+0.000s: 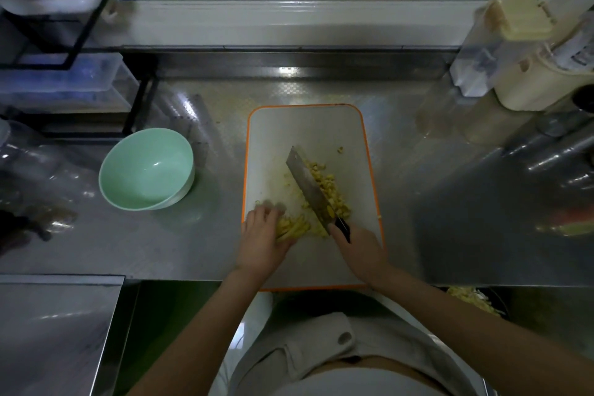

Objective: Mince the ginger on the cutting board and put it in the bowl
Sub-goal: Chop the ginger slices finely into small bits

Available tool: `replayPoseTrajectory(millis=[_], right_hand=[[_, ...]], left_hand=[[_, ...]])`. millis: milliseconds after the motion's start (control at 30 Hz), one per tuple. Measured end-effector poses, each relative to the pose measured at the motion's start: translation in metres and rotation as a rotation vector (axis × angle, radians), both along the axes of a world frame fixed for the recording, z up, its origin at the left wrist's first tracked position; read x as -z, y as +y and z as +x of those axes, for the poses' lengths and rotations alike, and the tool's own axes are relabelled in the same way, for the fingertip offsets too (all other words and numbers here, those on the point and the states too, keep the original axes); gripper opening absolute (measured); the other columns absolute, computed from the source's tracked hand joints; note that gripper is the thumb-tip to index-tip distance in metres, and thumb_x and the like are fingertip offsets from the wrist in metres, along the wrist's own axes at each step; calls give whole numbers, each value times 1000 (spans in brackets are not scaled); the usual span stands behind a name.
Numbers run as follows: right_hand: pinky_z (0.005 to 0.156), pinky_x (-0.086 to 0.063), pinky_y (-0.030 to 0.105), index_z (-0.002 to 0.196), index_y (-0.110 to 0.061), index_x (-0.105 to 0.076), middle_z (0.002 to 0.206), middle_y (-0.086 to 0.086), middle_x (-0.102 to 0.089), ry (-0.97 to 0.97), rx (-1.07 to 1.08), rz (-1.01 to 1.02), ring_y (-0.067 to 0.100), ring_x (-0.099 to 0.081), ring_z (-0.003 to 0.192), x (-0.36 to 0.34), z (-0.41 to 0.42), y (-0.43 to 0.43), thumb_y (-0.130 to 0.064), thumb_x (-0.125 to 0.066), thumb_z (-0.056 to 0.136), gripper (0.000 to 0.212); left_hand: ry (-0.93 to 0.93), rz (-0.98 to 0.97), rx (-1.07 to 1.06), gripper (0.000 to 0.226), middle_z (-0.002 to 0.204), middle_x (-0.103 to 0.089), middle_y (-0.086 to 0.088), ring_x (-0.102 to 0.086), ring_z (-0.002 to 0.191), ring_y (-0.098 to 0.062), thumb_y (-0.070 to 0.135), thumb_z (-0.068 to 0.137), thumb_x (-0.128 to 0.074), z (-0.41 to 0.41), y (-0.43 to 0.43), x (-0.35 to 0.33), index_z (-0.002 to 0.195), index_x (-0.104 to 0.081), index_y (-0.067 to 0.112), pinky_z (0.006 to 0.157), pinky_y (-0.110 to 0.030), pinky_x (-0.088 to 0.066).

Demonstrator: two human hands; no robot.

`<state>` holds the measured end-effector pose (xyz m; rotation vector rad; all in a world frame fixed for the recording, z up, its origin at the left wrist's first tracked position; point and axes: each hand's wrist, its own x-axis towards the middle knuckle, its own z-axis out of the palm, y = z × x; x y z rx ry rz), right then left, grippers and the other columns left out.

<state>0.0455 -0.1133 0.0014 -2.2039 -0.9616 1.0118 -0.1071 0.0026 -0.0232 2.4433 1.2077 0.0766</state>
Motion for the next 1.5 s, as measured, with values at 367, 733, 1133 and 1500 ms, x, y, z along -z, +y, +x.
replayPoseTrajectory(millis=[367,733,1133,1500], right_hand=[[46,-31,21,81,-11,-46,65,-4,-45,-53,-85,-20,7,-43,53,9,-15,0,-34,-43,98,29],[46,-30,21,76,-9,-45,60,-3,-40,3,-79,8,5,-38,51,0,-13,5,-29,-43,99,31],[43,-31,18,68,-15,-43,59,-2,-42,13,-52,-22,7,-41,51,5,-7,6,-33,-43,98,36],[44,-28,18,76,-8,-47,60,-2,-42,-5,-68,-40,8,-41,51,4,-4,7,-35,-42,98,35]], left_hand=[[-149,-222,-89,21,110,-54,-14,-53,102,-30,1,81,-62,-4,6,1,101,-60,4,83,-34,-43],[-12,-93,-13,20,104,-58,-14,-49,105,-30,5,86,-53,3,12,-4,103,-63,7,88,-36,-38],[-89,-92,-10,25,98,-61,-10,-54,96,-29,-1,81,-54,17,16,-10,98,-66,12,81,-39,-44],[114,56,91,20,109,-46,-3,-39,107,-23,32,91,-49,20,6,-8,107,-58,23,80,-31,-24]])
